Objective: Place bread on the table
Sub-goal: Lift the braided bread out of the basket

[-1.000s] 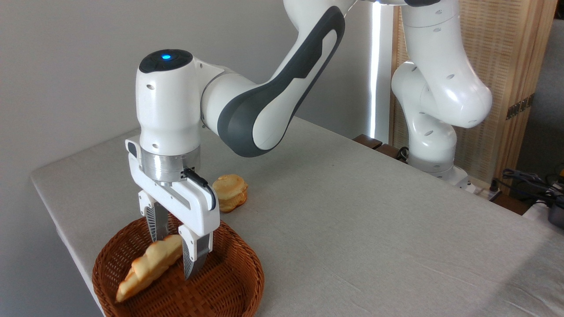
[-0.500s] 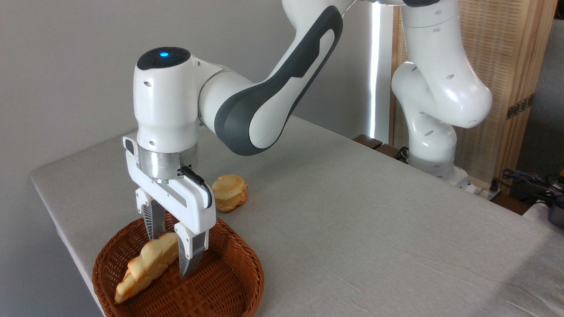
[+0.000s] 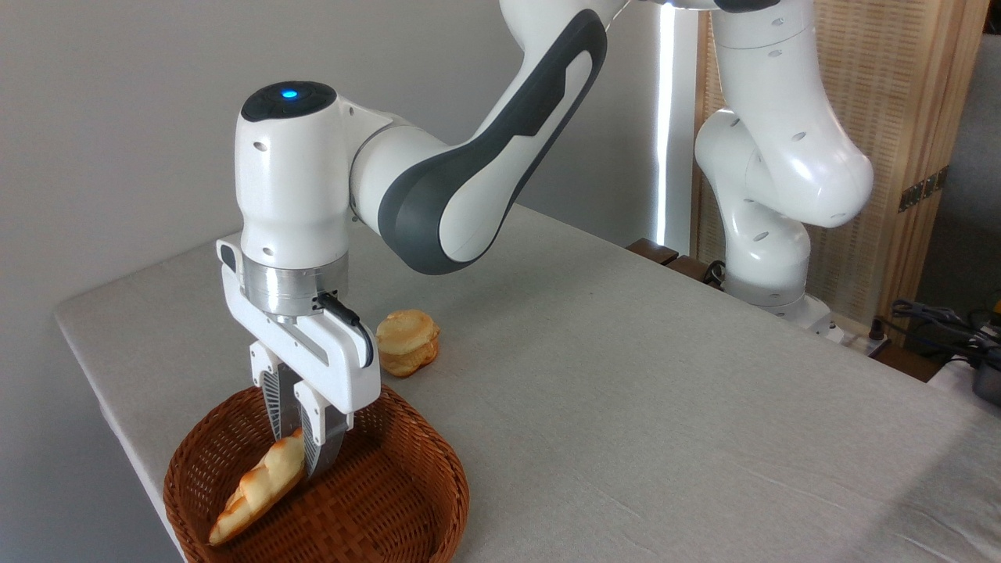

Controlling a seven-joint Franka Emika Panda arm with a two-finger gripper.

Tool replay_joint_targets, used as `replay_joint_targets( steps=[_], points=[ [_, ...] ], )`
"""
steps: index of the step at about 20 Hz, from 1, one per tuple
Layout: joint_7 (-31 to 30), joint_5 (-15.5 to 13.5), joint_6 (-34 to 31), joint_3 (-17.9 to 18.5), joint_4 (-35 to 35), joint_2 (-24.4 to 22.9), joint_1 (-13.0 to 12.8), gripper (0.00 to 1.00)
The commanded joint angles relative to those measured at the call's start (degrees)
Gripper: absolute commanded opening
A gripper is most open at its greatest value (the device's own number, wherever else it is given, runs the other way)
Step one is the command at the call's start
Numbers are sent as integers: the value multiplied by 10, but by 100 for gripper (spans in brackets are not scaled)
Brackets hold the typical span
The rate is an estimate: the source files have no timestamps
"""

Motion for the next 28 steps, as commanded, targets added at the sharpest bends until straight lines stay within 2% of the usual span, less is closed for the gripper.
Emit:
replay_joint_targets(
  steps=[1,12,17,21,28],
  points=[
    [5,-6,8,2,6,5,-1,19],
    [5,-6,5,1,6,-3,-1,20],
    [1,-6,-2,3,6,-41,0,23],
    [4,-4,-46,5,5,-84,1,23],
    [9,14,-172,12,-7,-154,4,26]
  ],
)
